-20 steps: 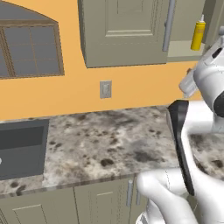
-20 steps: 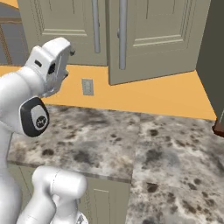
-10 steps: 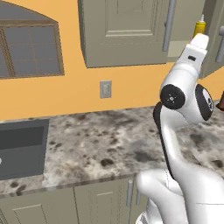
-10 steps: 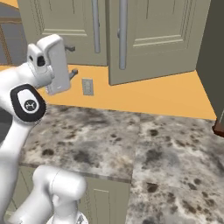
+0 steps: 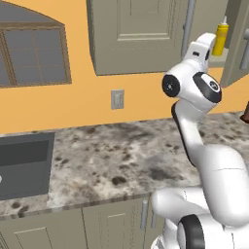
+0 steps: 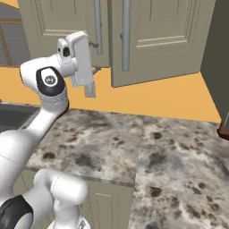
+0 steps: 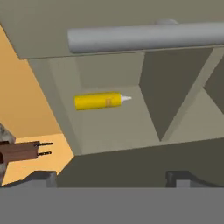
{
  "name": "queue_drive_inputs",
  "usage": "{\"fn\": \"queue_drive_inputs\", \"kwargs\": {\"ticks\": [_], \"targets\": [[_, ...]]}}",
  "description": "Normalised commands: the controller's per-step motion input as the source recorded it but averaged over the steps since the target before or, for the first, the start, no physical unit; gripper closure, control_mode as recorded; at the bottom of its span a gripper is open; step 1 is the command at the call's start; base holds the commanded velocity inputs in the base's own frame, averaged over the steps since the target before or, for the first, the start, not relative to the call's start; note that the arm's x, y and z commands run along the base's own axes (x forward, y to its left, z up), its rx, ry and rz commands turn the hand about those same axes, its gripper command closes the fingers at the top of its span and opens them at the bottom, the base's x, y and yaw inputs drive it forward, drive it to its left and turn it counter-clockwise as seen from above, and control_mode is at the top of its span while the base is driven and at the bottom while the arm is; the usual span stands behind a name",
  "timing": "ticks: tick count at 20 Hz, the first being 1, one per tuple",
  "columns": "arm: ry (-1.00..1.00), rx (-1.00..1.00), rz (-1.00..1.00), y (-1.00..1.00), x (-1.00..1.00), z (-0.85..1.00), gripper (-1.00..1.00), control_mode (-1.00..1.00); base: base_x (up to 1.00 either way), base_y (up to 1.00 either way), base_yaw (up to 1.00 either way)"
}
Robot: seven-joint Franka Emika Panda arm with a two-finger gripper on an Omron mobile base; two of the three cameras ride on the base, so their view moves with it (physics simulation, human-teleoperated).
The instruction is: Move the ketchup and mustard from the cabinet to the dining counter.
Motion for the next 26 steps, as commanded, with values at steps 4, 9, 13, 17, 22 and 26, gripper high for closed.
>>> {"fn": "queue_drive_inputs", "kwargs": {"ticks": [4,9,13,17,22,26], "targets": [[0.04,0.0,-0.03,-0.46,0.81,-0.18,-1.0,-1.0,0.0,0.0,0.0],[0.13,0.0,-0.02,-0.44,0.74,-0.19,-1.0,-1.0,0.0,0.0,0.0],[0.19,0.0,-0.04,-0.55,0.39,0.0,-1.0,-1.0,0.0,0.0,0.0],[0.14,-0.02,-0.07,-0.6,0.07,0.09,-1.0,-1.0,0.0,0.0,0.0],[0.03,-0.02,-0.16,-0.86,-0.63,0.15,-1.0,-1.0,0.0,0.0,0.0],[0.0,0.0,-0.19,-1.0,-0.96,0.0,-1.0,-1.0,0.0,0.0,0.0]]}}
